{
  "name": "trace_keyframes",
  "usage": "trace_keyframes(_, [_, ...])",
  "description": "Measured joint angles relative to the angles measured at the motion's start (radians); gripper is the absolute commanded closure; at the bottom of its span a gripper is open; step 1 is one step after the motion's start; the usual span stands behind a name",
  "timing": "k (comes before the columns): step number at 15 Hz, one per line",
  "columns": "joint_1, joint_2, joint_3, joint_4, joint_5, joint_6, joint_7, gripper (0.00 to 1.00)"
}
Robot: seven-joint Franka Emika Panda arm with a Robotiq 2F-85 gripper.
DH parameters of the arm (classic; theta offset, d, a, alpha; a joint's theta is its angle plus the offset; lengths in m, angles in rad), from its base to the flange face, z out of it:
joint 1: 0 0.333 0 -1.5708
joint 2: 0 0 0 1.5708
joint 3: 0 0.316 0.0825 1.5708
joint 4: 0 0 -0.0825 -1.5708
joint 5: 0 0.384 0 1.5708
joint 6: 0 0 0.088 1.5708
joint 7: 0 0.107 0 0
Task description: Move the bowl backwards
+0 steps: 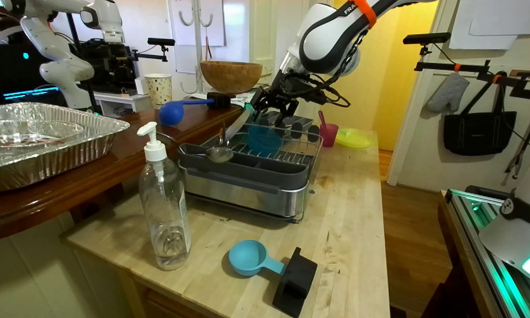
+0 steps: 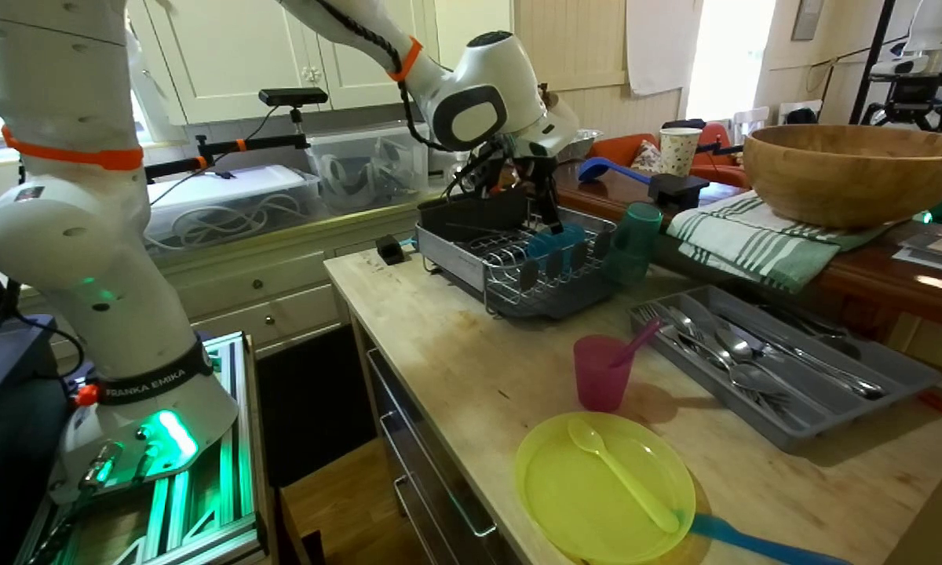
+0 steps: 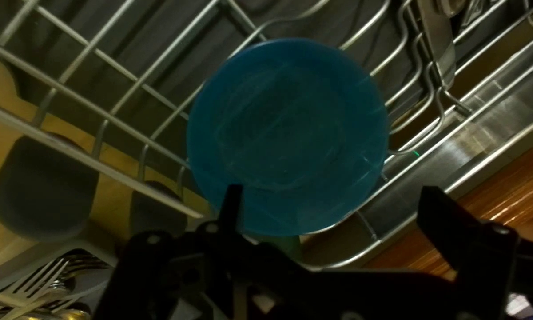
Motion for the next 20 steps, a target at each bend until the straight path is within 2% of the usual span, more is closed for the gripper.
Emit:
trace_keyframes(6, [0.032,0.092,-0.014,0.085,-0.009,0.052,0.037,0.0])
trace_keyframes(7, [0.042,0.106,-0.02,0.097,-0.011,0.052,0.048,0.22])
trace_keyframes(9, [0.057,0.131,-0.026,0.117,-0.011,0.052,0.06,0.33])
trace_keyframes(13, [0.076,0.161,-0.036,0.147,-0.011,0.052,0.07,0.65])
trace_keyframes(17, [0.055,0.167,-0.011,0.16,0.014,0.052,0.052,0.96])
trace_keyframes(18, [0.045,0.167,-0.001,0.16,0.024,0.052,0.046,0.99])
trace_keyframes(20, [0.026,0.167,0.019,0.16,0.049,0.049,0.033,1.0])
